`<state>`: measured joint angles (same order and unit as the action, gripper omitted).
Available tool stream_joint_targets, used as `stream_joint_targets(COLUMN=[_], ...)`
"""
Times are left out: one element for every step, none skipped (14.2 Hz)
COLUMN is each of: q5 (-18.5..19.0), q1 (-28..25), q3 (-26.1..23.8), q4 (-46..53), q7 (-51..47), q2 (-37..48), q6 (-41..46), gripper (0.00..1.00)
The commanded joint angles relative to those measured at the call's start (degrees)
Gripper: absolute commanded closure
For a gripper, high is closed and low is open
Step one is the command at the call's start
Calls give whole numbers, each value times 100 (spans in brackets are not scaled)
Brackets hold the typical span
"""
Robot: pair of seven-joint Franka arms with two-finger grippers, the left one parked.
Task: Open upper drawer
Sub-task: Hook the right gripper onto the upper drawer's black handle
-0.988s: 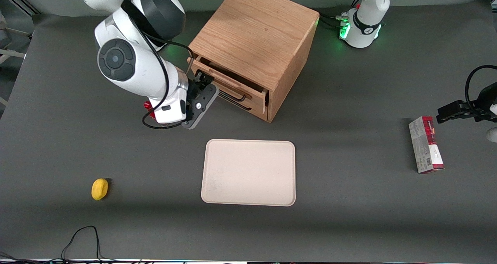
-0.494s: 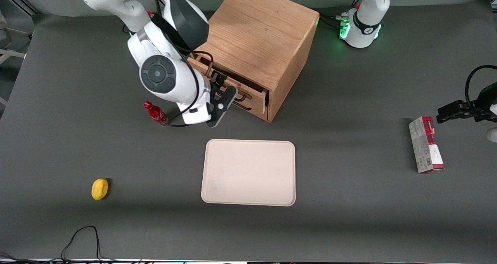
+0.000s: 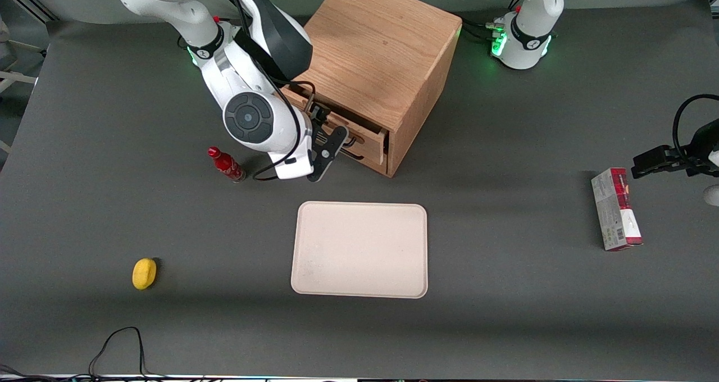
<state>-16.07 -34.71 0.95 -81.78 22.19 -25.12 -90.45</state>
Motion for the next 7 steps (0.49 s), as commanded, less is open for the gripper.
stream_joint_targets(q5=[-54,-54,-54,-54,-54,-54,-54], q1=[-62,-62,-62,-62,-62,-62,-62], q3=[54,54,54,54,54,54,46], q4=[-363,-486,-592,-637,-663,-698,-742], q7=[146,146,146,146,146,146,146], q2=[183,244,288,297,314,315,315], q6=[-210,-332,-385,-403,-412,-412,-482], gripper=[0,0,0,0,0,0,0])
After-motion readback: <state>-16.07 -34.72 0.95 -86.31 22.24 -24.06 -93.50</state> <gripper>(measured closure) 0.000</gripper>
